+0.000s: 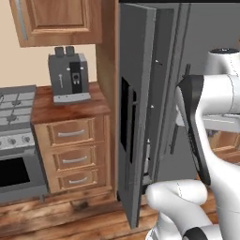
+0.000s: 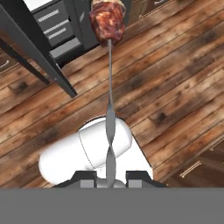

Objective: Store the kebab skewer in the freezer for long-term storage. Close the freezer door after placing the cooked food.

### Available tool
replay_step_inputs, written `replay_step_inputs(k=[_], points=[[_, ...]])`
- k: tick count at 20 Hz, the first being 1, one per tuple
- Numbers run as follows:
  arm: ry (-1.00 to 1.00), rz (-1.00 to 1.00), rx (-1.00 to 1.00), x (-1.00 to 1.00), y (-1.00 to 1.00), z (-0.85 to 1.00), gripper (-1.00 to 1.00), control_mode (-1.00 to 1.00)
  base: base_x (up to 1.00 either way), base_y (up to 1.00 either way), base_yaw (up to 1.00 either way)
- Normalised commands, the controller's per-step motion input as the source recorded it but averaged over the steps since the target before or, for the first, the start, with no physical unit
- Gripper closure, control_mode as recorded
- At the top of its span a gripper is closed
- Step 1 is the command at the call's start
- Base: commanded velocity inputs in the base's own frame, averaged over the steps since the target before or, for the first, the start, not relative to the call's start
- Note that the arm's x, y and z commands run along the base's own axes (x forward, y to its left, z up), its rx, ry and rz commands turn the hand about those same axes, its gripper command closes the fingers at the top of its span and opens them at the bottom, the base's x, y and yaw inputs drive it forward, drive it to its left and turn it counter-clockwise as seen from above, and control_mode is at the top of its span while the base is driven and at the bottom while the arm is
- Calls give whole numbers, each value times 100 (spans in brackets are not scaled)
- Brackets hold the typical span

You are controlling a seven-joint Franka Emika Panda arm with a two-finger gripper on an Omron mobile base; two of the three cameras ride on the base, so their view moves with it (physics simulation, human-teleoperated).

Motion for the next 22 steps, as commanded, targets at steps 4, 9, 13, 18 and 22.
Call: replay_step_inputs(k=[4,9,13,18,22], points=[[0,0,0,0,0,0,100,100,3,-69,9],[0,0,0,0,0,0,100,100,27,-53,22],[0,0,0,0,0,0,100,100,44,-45,48],[0,0,0,0,0,0,100,100,39,-42,49],[0,0,0,0,0,0,100,100,7,-57,38]])
